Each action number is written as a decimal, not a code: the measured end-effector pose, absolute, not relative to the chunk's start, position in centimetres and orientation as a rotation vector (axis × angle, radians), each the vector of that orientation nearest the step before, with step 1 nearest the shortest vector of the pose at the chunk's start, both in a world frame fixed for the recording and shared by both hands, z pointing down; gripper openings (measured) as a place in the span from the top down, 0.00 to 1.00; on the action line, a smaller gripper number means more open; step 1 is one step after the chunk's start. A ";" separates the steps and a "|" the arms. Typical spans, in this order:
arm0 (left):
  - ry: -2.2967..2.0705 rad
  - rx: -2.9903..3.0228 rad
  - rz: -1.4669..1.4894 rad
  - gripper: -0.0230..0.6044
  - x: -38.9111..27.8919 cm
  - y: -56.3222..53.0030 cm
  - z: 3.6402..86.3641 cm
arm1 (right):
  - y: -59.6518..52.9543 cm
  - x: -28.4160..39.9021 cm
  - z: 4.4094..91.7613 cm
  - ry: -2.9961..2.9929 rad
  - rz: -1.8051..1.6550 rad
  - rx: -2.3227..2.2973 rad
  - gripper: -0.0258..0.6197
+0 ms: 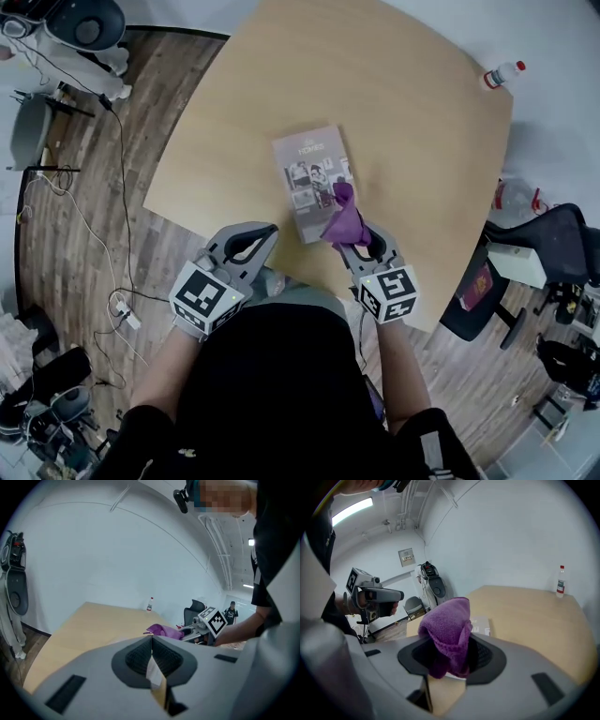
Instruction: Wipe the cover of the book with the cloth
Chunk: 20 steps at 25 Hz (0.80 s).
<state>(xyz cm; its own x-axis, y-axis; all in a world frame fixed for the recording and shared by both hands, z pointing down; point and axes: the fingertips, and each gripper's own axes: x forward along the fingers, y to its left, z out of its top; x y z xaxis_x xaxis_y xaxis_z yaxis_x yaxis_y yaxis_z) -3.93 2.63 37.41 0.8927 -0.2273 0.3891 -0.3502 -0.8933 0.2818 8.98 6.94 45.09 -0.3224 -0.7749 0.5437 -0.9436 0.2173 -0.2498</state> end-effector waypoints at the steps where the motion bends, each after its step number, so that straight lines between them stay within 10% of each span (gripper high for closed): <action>1: -0.441 2.699 0.514 0.94 -3.5 2.5 38.1 | 6.7 9.1 45.8 -2.197 0.791 1.580 0.67; 20: -0.494 2.466 0.790 0.94 -0.2 3.1 50.8 | 7.1 11.1 55.7 -2.105 0.860 1.258 0.59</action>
